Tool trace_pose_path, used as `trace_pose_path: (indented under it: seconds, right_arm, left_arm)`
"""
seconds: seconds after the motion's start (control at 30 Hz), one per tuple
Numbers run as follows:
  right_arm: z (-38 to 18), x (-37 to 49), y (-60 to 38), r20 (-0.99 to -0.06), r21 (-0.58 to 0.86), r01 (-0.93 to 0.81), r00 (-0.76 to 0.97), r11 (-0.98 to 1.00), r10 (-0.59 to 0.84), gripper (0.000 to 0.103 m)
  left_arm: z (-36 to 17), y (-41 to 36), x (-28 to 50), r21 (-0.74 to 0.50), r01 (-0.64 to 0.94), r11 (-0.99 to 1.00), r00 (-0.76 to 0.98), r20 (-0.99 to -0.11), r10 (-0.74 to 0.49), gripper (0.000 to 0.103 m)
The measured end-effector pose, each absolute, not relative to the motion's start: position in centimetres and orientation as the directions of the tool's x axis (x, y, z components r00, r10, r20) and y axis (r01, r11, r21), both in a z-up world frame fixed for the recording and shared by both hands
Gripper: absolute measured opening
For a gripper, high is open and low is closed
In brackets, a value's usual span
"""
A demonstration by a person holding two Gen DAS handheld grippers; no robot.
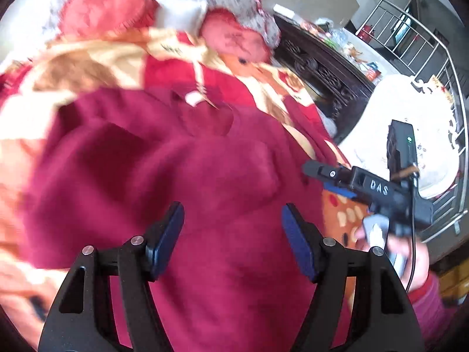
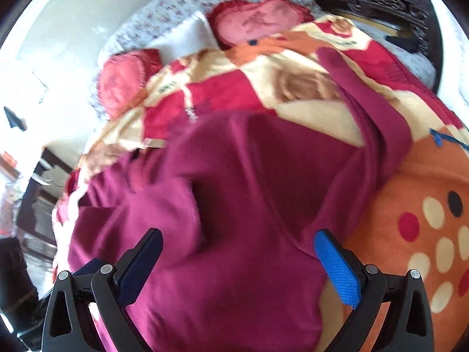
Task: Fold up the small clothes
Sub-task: 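Open the left tool to release the folded sleeve, then grasp the opposite side edge of the sweatshirt with the right tool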
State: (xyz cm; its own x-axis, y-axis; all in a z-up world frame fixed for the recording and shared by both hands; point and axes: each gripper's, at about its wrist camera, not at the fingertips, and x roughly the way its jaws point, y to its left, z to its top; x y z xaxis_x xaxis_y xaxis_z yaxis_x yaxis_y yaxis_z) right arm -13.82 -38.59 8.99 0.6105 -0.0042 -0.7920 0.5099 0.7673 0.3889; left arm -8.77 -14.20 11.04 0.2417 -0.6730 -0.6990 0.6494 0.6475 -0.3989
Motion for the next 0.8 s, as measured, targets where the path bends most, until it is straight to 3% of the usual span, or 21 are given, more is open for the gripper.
trace_pose_path:
  seconds: [0.13,0.2,0.33,0.4,0.47,0.63,0.8]
  right_arm:
    - [9.0,-11.8,-37.6,-0.771,0.383,0.444,0.636,0.810,0.016,0.102]
    - [8.5,-10.3,-36.8,-0.781,0.334,0.406,0.625,0.850,0.009,0.100]
    - [6.7,-7.0,-35.9,-0.809,0.199,0.362,0.585,0.911,-0.055,0.062]
    - [6.1,-6.1,-35.6,-0.811,0.150,0.348,0.579,0.925,-0.086,0.059]
    - [6.6,-6.0,-35.0,-0.787,0.108,0.306,0.607,0.946,-0.106,0.012]
    - [9.2,-7.6,-34.9,-0.763,0.113,0.249,0.642,0.962,-0.076,0.006]
    - [11.6,-10.8,-38.0,-0.745,0.056,0.364,0.636,0.930,-0.204,0.006]
  left_arm:
    - [11.6,-9.1,-8.0,-0.261,0.593,0.762,0.413,-0.714,-0.565,0.069]
    - [10.7,-7.3,-6.8,-0.254,0.533,0.807,0.438,-0.734,-0.520,0.069]
    - [8.3,-3.7,-4.8,-0.346,0.384,0.856,0.406,-0.769,-0.493,0.069]
    - [7.7,-2.8,-4.8,-0.354,0.348,0.868,0.414,-0.773,-0.481,0.069]
    - [7.4,-2.3,-4.6,-0.357,0.321,0.877,0.427,-0.772,-0.470,0.069]
    - [7.1,-1.7,-4.6,-0.383,0.299,0.874,0.416,-0.772,-0.480,0.069]
    - [6.3,-2.6,-5.1,-0.367,0.321,0.873,0.402,-0.782,-0.476,0.069]
